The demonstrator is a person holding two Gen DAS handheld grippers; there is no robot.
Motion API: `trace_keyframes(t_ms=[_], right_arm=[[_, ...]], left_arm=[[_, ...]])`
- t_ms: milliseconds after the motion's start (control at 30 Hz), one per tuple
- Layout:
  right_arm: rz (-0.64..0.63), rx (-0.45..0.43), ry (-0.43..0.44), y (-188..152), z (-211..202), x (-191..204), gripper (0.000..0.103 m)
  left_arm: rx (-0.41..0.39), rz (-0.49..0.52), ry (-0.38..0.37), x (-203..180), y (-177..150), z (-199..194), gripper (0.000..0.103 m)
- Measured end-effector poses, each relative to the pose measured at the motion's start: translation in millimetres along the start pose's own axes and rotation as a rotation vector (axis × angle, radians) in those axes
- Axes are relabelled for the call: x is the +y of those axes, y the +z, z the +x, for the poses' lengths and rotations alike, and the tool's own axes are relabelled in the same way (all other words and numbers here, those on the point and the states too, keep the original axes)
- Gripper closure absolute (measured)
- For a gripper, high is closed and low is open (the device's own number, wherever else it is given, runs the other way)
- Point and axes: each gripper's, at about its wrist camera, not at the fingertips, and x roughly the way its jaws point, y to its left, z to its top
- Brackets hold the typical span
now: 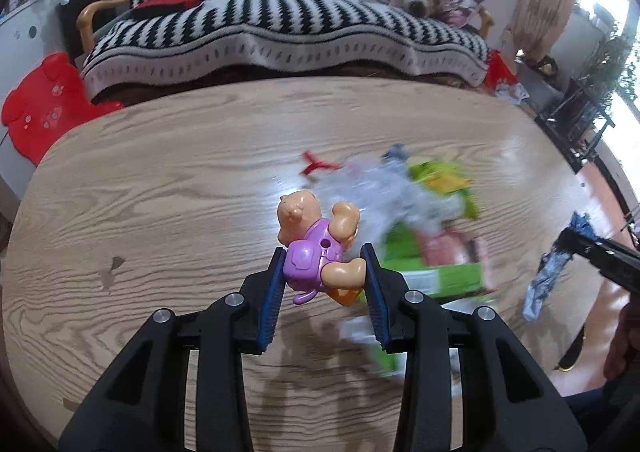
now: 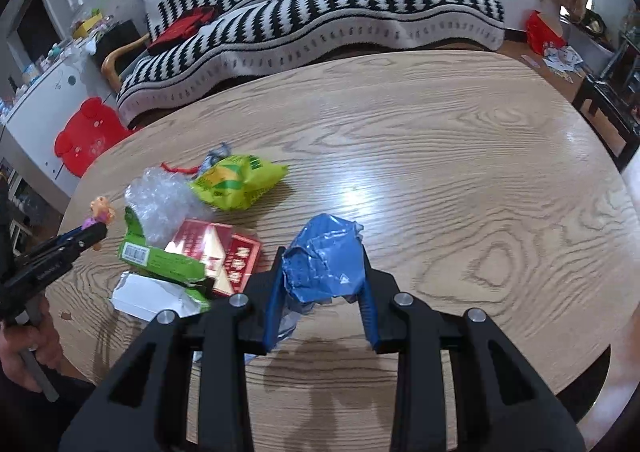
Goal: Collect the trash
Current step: 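Carry toy and blue wrapper to the bin and release both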
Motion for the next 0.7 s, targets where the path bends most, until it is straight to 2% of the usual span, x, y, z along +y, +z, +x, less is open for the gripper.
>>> trace_keyframes(t_ms=[133,367,533,700], right_arm=[[0.046,-0.017,-0.027,-5.1,-15.5,-33.6,0.07],[0.157,-0.052,-0.107,-27.0,-52.2,-117.3,0.07],[0.285,-0.075,-0.17,-57.8,-85.2,-194.2,0.07],[0.44,-0.099,-0.238,-102.5,-119.8,-274.8,0.07]], left_arm=[[-0.015,0.049,-0.048,-40.6,2.9,-6.5,0.066],[-0.019,0.208,-0.164,-145.1,-6.0,-10.6,0.066],[-0.013,0.327,-0.264,-223.3,-25.7,-10.2,0.066],[0.034,0.465,-0.399,-323.8,-59.5,-2.8,0.066]])
